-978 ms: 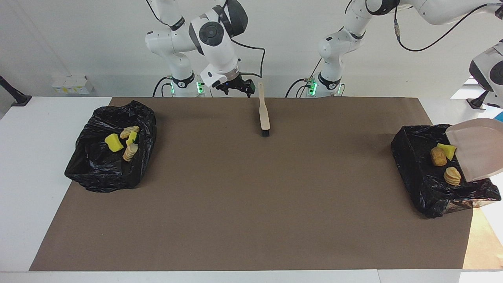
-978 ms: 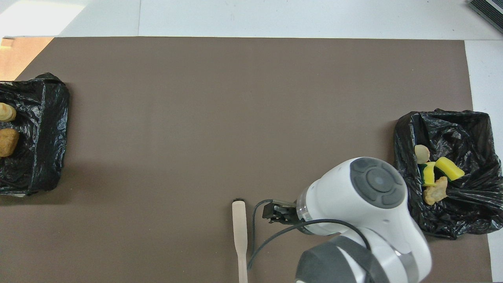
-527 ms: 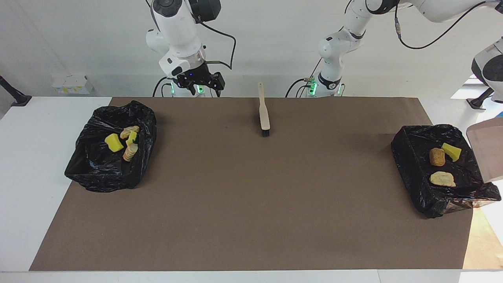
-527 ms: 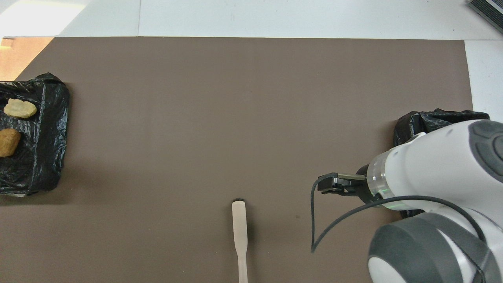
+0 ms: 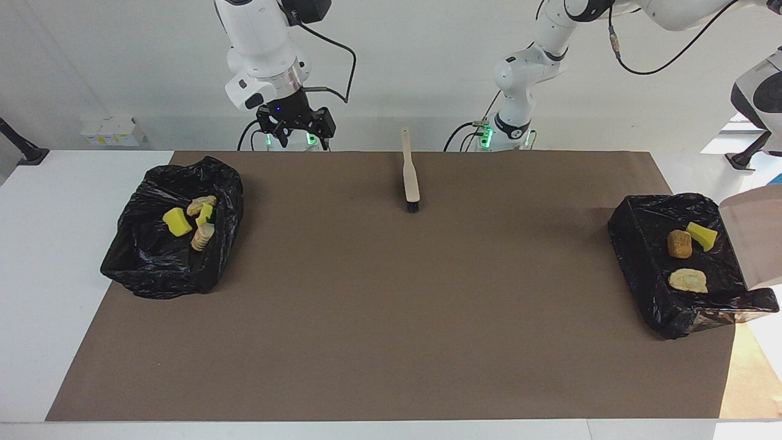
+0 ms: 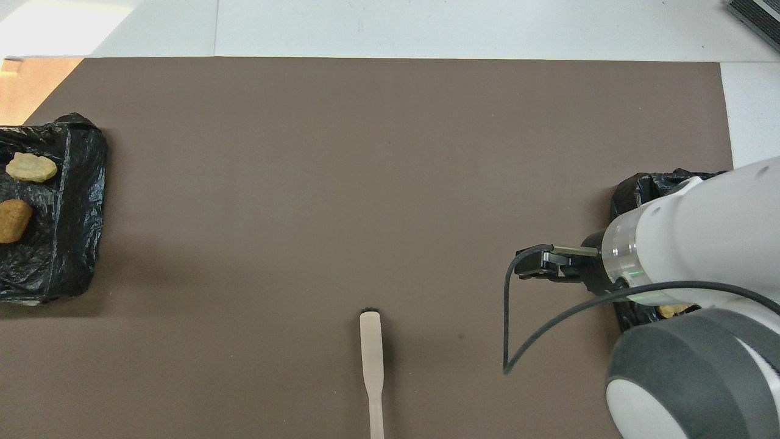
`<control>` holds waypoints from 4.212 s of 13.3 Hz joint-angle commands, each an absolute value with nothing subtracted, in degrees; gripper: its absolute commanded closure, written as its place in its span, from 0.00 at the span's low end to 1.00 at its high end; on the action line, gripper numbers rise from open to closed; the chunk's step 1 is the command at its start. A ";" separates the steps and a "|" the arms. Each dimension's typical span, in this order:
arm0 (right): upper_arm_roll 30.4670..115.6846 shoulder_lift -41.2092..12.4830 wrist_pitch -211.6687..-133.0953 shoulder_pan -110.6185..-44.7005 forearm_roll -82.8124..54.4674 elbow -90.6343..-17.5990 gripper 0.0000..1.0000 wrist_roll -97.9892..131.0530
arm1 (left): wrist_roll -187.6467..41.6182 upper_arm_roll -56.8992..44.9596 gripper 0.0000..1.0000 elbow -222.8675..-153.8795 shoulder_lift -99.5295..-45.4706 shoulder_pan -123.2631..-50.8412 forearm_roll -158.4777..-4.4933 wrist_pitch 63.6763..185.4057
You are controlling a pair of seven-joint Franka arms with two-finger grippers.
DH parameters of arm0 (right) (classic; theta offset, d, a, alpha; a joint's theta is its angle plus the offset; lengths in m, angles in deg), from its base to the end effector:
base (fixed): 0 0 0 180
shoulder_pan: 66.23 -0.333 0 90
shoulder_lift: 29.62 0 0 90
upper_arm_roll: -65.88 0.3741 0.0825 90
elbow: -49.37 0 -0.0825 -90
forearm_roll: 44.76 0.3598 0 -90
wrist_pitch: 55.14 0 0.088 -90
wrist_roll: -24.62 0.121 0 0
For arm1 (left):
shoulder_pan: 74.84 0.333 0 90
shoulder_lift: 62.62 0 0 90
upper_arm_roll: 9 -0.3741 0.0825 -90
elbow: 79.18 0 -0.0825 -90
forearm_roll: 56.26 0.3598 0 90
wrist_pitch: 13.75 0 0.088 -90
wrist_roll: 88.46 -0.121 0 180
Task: Sweep and dump trash in bin
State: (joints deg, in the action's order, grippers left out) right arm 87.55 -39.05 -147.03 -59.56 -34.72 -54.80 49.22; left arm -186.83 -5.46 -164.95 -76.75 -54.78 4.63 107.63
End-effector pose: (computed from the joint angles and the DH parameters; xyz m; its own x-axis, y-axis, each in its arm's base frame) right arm 0.4456 0.1576 0.6374 0.9784 -0.1792 -0.1030 -0.1875 -0.9792 -0.0779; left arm 0.6273 0.2446 0.6433 -0.1429 -0.4895 -0.8602 -0.9668 0.2552 0.0154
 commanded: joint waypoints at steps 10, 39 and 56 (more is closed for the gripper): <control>87.76 -37.88 -145.48 -58.15 -37.29 -52.84 0.00 45.63 | -174.19 -6.10 1.00 -164.94 -78.08 -61.38 -28.57 91.72; 61.22 -30.85 -132.56 -74.41 -44.41 -36.85 0.00 34.02 | -50.58 -5.66 0.00 -190.01 -78.26 -111.57 -62.94 117.91; 61.57 -30.58 -133.44 -72.47 -43.44 -36.67 0.00 34.02 | -76.56 -6.36 0.00 -181.84 -74.12 -83.72 -62.15 107.28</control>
State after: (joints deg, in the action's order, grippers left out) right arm 61.17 -29.32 -132.00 -73.24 -44.11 -35.03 35.20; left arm -72.65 -6.95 -183.66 -73.58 -85.57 -62.04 108.85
